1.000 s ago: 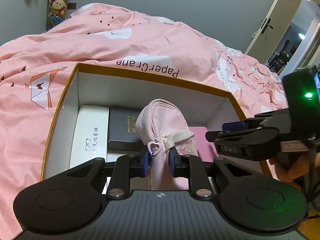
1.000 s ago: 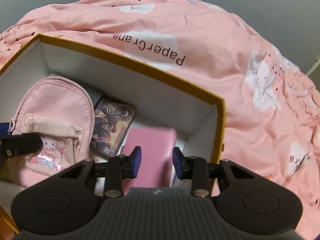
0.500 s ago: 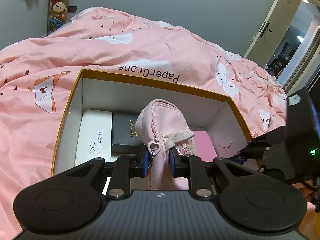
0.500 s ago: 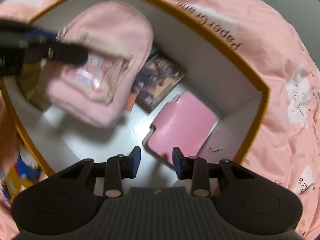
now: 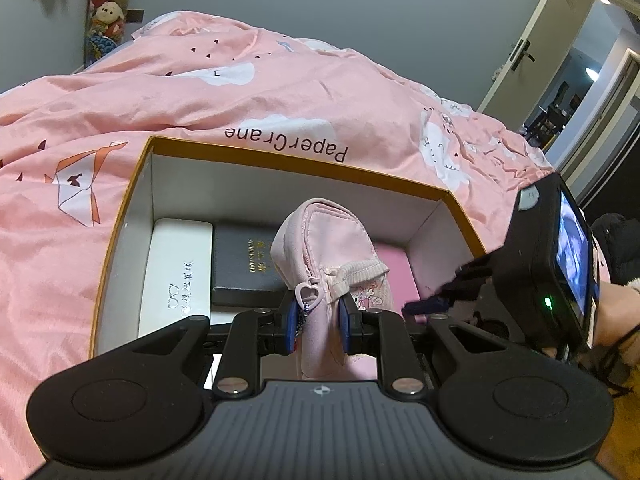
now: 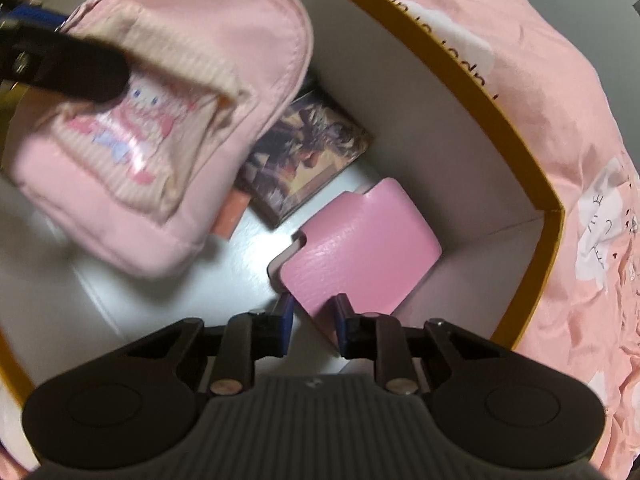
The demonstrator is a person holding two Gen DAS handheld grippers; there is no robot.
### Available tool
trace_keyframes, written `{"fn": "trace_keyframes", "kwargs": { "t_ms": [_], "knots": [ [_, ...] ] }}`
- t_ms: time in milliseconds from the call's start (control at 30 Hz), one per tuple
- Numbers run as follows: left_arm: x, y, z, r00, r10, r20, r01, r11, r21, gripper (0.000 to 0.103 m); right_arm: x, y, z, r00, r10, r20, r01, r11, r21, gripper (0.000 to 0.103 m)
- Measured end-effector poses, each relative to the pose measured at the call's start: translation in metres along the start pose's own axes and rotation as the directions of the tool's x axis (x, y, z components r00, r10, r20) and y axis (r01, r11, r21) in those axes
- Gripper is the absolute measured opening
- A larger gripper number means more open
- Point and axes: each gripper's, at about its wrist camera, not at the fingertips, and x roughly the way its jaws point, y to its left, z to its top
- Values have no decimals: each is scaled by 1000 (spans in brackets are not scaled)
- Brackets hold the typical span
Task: Organize objects
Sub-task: 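Open the right tool to release the pink case inside the box, then lower the pink backpack into the box and open the left tool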
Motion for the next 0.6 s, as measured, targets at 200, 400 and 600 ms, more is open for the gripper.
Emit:
{"fn": "trace_keyframes", "kwargs": {
  "t_ms": [200, 400, 600],
  "knots": [
    [4, -6, 4, 999, -20, -30, 20, 1000, 13, 23, -4, -7, 0, 999, 1, 41, -2, 1000, 23, 23],
    [8, -23, 19, 997, -58, -58, 61, 996, 60, 23, -67, -23, -23, 972, -46, 231, 2, 982, 188, 24],
    [36, -49, 32, 990, -100, -99, 109, 989, 95, 23, -113, -58, -62, 925, -177, 335, -13, 869, 495, 29]
  ]
}}
